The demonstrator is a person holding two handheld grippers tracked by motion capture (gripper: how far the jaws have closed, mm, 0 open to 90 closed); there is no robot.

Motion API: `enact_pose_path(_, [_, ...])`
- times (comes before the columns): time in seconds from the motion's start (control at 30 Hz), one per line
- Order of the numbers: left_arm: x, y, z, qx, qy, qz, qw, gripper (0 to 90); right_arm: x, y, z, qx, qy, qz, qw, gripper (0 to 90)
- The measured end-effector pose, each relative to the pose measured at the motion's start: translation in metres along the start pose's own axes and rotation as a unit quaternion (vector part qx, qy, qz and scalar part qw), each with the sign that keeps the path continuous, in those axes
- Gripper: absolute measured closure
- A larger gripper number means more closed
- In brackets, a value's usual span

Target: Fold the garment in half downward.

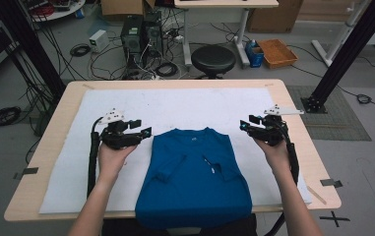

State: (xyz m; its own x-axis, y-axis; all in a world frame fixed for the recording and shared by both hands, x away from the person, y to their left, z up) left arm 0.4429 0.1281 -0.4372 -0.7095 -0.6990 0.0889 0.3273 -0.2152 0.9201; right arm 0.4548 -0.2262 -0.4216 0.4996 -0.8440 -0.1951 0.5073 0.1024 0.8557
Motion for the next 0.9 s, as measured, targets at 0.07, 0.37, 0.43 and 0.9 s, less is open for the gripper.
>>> enact_pose_path(0.07, [-0.001,-0.001,-0.006,-0.007,0.001,0.002,1.0,41.7,0.0,0.0,-0.004,-0.001,-0.002,-0.002,1.0,52.8])
enact_pose_path(0.37, [-0.002,-0.01,-0.042,-0.055,-0.009,0.011,0.9984,48.4,-0.008,-0.009,-0.034,-0.028,-0.007,-0.005,0.9996,56.0])
enact_pose_path(0.43, [-0.002,-0.018,-0.054,-0.075,-0.008,0.013,0.9971,50.2,-0.009,-0.013,-0.041,-0.039,-0.01,-0.006,0.9992,57.4])
enact_pose_path(0.9, [0.003,-0.041,-0.077,-0.158,-0.005,0.016,0.9873,56.4,-0.013,-0.046,-0.088,-0.136,-0.035,0.008,0.9901,67.3])
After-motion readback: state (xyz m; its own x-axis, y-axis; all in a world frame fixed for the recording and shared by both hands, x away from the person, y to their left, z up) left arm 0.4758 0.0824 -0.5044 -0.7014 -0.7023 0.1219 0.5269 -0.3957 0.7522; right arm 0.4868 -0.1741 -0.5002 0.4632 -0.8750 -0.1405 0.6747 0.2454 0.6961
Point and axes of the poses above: each handheld gripper's, and its own axes: z roughly backward along the jaws, y roughly out of its top, x roughly to its right, the point moved 10 cm from there along -z, roughly forward along the jaws, and after that the axes turned 7 degrees about -z, right-handed, at the moved point
